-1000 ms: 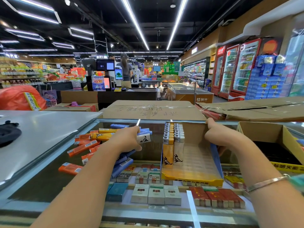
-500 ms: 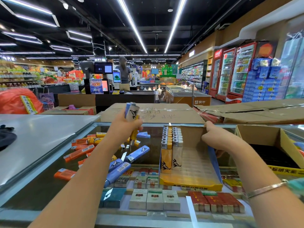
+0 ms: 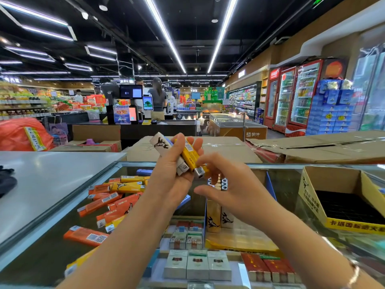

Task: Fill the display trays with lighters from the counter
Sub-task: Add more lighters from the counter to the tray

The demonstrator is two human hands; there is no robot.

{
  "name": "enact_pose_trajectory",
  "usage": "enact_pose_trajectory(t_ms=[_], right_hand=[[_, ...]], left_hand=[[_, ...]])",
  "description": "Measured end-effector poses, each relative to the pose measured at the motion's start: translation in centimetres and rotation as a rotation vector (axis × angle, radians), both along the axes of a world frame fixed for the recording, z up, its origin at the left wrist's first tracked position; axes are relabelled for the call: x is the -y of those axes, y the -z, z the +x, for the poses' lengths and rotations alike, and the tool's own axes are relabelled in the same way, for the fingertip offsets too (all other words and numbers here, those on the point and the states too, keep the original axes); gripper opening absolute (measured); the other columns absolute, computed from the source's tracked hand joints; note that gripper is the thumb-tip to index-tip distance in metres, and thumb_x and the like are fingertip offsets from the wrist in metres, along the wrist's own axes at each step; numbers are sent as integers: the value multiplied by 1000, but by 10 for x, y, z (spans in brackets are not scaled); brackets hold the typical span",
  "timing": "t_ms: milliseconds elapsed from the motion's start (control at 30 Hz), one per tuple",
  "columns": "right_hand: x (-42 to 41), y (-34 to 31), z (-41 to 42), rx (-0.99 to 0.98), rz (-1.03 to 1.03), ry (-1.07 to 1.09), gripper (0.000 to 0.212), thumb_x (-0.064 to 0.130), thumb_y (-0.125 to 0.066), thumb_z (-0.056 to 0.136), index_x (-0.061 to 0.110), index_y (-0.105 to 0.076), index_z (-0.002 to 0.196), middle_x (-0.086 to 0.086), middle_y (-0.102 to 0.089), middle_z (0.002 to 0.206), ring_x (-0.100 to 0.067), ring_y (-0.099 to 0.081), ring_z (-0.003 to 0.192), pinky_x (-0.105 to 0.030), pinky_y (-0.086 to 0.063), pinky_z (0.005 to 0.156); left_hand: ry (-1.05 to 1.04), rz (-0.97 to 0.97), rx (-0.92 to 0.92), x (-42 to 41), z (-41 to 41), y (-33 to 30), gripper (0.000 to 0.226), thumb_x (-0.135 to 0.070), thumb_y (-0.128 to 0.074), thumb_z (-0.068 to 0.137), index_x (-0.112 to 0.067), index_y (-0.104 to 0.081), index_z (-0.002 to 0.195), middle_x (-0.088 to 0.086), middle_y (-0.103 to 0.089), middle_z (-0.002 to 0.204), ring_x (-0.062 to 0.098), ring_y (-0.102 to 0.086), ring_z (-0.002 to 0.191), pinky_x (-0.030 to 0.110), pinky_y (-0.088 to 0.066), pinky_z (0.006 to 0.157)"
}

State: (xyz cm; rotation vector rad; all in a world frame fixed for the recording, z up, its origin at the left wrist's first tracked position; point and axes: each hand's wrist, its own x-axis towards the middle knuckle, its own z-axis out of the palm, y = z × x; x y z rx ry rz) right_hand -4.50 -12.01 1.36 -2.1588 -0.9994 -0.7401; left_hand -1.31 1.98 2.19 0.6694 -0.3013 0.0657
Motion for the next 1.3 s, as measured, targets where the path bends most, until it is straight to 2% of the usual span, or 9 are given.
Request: enact_pose_trajectory(t_ms=[100, 200, 400, 500, 600, 733, 900, 1000, 1300], right_hand=[[0, -1, 2, 83, 94, -15, 23, 13, -69, 83, 17, -63, 105, 8, -61, 80, -10, -54, 73, -24, -46, 66], [2, -4, 3, 151, 243, -13, 17, 18, -60, 88, 22, -62, 104, 19, -57, 83, -6, -55, 73, -23, -48, 64], [32, -21, 17, -106, 687, -24, 19, 11, -49, 95, 27, -59, 89, 6, -63, 77, -11, -65, 65, -24, -54, 51], [58, -26, 27, -186, 749, 88, 18, 12, -51, 95, 25, -61, 87, 3, -62, 70, -12, -61, 55, -27, -55, 49], [83, -23, 41, -185, 566, 325, 11, 12, -56, 92, 20, -64, 92, 1, -63, 70, -15, -59, 56, -36, -55, 56], [94, -16, 54, -223, 195, 455, 14, 18, -58, 92, 18, -67, 102, 8, -61, 82, -8, -54, 72, -27, -44, 65], [94, -10, 56, -283, -105, 504, 19, 15, -58, 91, 17, -68, 107, 1, -64, 99, -4, -52, 79, -17, -36, 64], [92, -9, 57, -318, -169, 542, 22, 11, -59, 90, 14, -68, 110, -3, -65, 109, -11, -53, 91, -16, -37, 70], [87, -7, 57, -285, -198, 610, 26, 2, -55, 89, 11, -66, 111, -7, -64, 112, -20, -57, 102, -28, -46, 85]], left_hand=[[19, 15, -24, 0, 1, 1, 52, -29, -65, 70, -5, -52, 114, 9, -70, 91, 18, -71, 83, 36, -58, 75], [10, 105, 9, -1, 2, 4, 43, -31, -65, 72, -5, -56, 104, 11, -70, 92, 20, -71, 82, 29, -58, 62], [-159, 562, 77, 6, 6, 10, 15, -24, -64, 84, -14, -58, 94, 7, -74, 90, 19, -71, 81, 27, -59, 64], [-402, 927, 276, 5, 11, 18, 6, -20, -65, 86, -16, -63, 90, 2, -71, 84, 8, -68, 77, 17, -54, 64], [-514, 1182, 423, 6, 11, 27, 3, -25, -63, 87, -22, -64, 86, -5, -65, 80, 0, -59, 72, 13, -48, 65], [-516, 1323, 467, 8, 14, 31, 3, -26, -62, 87, -23, -62, 85, -7, -63, 77, 1, -56, 73, 12, -43, 63], [-487, 1367, 476, 7, 16, 33, 5, -30, -61, 86, -27, -61, 82, -8, -63, 75, 0, -56, 72, 12, -45, 62], [-484, 1382, 486, 6, 16, 32, 7, -31, -61, 87, -27, -61, 82, -8, -63, 74, 1, -56, 70, 19, -43, 62], [-514, 1388, 490, 6, 16, 31, 14, -30, -63, 85, -32, -58, 73, -17, -61, 67, -6, -54, 62, 7, -40, 54]])
